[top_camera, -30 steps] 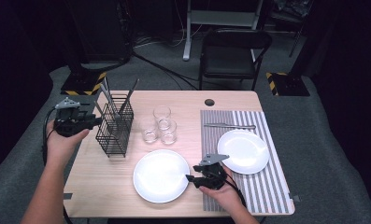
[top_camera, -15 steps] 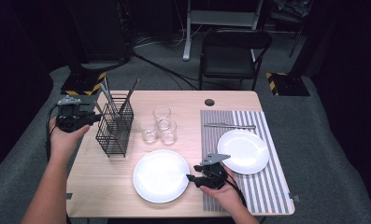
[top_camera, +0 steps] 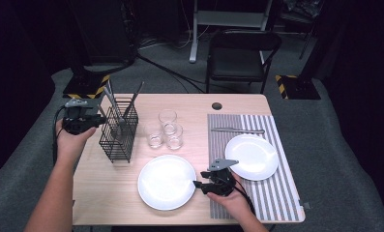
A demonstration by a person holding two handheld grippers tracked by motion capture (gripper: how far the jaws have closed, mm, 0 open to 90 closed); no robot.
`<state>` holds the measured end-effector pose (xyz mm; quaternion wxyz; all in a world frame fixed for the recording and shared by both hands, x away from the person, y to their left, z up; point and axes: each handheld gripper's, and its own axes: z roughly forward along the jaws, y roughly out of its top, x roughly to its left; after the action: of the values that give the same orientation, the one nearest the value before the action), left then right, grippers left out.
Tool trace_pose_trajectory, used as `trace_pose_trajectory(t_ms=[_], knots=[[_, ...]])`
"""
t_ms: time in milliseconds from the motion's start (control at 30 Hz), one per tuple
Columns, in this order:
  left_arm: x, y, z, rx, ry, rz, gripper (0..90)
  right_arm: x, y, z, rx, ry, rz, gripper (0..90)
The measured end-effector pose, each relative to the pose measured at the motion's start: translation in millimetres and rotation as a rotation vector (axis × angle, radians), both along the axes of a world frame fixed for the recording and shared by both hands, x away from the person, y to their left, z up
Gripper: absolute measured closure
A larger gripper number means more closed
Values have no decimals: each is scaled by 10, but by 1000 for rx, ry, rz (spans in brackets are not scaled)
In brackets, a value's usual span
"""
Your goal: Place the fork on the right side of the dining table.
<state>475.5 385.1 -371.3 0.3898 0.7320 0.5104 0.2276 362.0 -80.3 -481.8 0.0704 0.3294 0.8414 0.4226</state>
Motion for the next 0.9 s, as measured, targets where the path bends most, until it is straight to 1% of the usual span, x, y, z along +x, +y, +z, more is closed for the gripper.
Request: trace_pose_trajectory(t_ms=[200, 267, 300, 367, 500, 567, 600, 733, 800, 867, 900], knots=[[57, -2, -34, 1, 3, 16, 688, 1, -8, 0, 2, -1, -2, 503], [74, -10, -45, -3, -3, 20, 691, -1, -10, -1, 4, 4, -7, 503], [83, -10, -44, 1, 4, 18, 692, 2, -13, -2, 1, 0, -7, 504], [98, -16, -45, 4, 5, 17, 698, 4, -17, -3, 1, 2, -6, 505], [123, -30, -45, 0, -6, 17, 707, 2, -17, -3, 2, 6, -9, 505], [131, -34, -42, -1, 0, 18, 715, 1, -15, -6, 2, 8, -10, 505], [135, -35, -45, -3, -3, 20, 717, 6, -15, -7, -1, 3, -5, 505], [148, -43, -49, -5, -7, 20, 741, 7, -15, -11, -1, 6, -4, 505], [153, -50, -45, -2, 0, 18, 748, 7, -14, -13, -1, 10, -5, 505], [166, -56, -49, -1, -8, 19, 756, 7, -14, -14, -1, 9, -5, 505], [168, -60, -49, -2, -6, 21, 760, 7, -14, -13, 0, 10, -5, 505]])
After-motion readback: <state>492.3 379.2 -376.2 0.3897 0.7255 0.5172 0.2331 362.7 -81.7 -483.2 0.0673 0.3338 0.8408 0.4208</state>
